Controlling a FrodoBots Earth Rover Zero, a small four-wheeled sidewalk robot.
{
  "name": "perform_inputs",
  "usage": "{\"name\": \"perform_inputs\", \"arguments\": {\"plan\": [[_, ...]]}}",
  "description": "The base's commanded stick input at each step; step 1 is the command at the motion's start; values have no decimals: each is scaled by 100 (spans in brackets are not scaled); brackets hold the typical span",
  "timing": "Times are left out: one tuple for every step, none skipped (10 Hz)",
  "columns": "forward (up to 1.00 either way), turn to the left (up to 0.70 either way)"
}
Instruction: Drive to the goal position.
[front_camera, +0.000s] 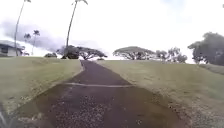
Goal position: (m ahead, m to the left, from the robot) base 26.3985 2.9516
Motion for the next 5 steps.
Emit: {"name": "perform_inputs", "arguments": {"plan": [[68,35],[68,35],[68,35],[68,35],[68,33]]}}
